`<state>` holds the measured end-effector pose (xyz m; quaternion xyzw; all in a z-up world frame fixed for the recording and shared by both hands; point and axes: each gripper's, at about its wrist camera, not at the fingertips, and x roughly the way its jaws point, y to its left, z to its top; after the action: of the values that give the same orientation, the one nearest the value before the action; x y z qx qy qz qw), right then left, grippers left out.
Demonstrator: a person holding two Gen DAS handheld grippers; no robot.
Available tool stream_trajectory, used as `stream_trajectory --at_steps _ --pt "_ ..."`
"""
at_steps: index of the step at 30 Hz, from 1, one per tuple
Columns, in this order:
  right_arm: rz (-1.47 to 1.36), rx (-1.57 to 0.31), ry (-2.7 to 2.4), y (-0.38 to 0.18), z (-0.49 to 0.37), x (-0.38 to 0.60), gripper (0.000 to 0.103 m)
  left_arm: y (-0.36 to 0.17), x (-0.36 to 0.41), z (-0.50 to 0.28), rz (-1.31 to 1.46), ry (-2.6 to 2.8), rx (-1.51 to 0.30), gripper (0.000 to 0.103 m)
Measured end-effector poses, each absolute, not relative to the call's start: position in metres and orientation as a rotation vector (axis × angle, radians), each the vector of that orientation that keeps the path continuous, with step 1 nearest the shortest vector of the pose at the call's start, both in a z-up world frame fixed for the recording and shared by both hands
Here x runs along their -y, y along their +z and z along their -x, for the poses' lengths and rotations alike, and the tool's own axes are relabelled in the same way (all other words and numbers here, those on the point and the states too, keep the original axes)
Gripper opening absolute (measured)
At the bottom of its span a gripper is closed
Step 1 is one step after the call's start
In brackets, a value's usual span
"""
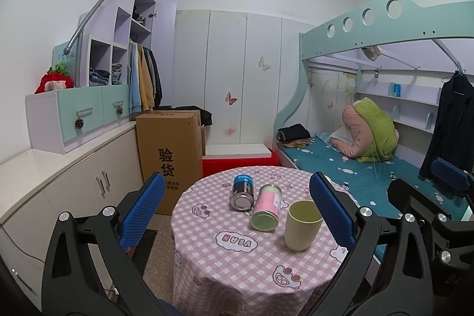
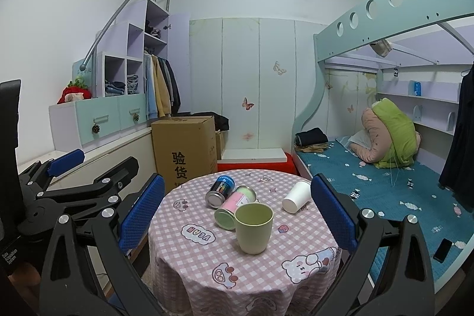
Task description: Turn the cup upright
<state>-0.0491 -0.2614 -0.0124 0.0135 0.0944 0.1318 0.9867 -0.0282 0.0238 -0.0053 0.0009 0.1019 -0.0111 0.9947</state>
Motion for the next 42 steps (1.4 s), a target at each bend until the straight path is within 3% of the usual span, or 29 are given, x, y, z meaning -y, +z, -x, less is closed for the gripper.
stream_trajectory --at_steps 42 --pt "-0.039 -0.202 0.267 -0.016 0.037 0.264 0.095 -0.010 -0.022 0.011 -0.024 -0.005 -0.177 0.098"
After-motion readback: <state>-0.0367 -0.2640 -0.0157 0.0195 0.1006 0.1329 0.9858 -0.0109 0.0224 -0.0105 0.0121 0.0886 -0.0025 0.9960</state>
